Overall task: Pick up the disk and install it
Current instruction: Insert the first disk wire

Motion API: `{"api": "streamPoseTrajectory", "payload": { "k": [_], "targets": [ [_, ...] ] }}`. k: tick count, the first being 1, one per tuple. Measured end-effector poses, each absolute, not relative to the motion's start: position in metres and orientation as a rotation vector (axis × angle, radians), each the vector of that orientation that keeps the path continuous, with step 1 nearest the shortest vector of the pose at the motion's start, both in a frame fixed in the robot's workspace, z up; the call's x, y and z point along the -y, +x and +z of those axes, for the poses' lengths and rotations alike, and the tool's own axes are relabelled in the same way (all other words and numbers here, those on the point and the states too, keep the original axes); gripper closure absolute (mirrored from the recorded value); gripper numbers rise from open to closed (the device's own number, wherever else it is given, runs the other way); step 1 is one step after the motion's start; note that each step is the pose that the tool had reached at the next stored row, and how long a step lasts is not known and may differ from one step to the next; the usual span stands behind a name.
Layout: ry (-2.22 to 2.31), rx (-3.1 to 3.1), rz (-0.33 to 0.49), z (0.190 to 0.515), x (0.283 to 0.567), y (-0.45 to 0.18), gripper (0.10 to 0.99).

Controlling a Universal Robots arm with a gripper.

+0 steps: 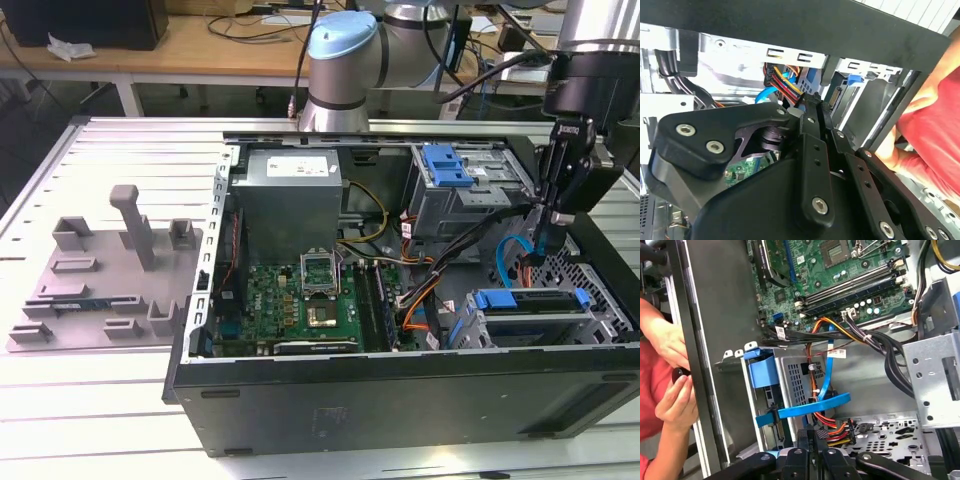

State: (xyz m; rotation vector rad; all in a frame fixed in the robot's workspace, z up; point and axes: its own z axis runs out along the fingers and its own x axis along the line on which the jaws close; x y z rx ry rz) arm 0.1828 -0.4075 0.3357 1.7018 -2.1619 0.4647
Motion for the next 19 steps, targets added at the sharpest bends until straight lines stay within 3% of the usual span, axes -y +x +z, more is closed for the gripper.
{"api": "streamPoseTrajectory", "payload": {
  "k": [6,11,17,19],
  "targets": [
    [1.758,2.133,0.472,0.339,0.416,0.177,0.922],
    [1.800,2.176,0.397,0.345,0.426,0.177,0.922],
    [1.812,2.185,0.390,0.364,0.437,0.175,0.922],
    [1.834,2.206,0.352,0.364,0.441,0.175,0.922]
  ]
}}
